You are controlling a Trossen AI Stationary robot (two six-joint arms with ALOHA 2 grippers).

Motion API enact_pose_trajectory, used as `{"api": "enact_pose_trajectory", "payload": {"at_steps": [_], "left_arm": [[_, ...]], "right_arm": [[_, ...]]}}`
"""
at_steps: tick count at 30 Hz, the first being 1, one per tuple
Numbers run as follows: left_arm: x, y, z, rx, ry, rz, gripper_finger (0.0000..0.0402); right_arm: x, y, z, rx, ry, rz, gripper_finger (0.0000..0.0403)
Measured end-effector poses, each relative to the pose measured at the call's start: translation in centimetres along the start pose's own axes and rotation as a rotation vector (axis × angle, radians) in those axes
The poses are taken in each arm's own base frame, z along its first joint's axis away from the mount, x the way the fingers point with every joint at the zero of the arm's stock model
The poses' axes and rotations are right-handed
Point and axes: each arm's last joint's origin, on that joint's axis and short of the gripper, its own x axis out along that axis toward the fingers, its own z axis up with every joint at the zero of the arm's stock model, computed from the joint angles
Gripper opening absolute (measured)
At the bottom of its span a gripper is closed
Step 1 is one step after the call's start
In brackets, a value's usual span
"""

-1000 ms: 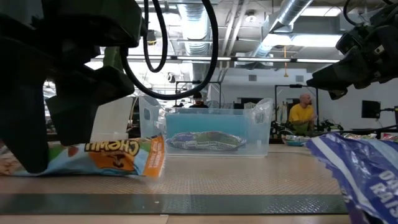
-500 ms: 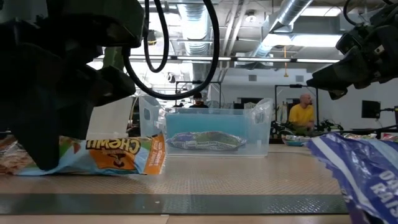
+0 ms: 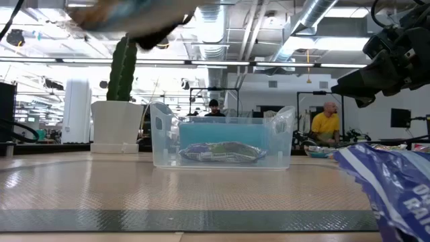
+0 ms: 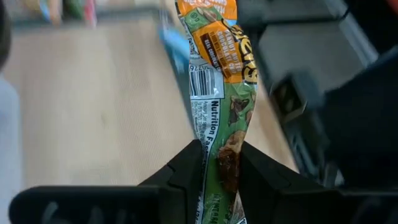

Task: Pick and place Granola Bars by type
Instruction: Put the yellow granola bar into the blue bin

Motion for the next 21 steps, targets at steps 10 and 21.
{"api": "enact_pose_trajectory", "payload": {"at_steps": [10, 21], "left_arm": [[-2.9, 0.4, 2.9, 0.144, -0.206, -0.021, 0.0079], [-3.9, 1.6, 3.7, 0.14, -0.238, -0.007, 0.0079]], "right_arm": [[0.0, 0.0, 0.0, 0.0, 0.0, 0.0, 0.0134], [0.0, 0.0, 0.0, 0.0, 0.0, 0.0, 0.0134]]}}
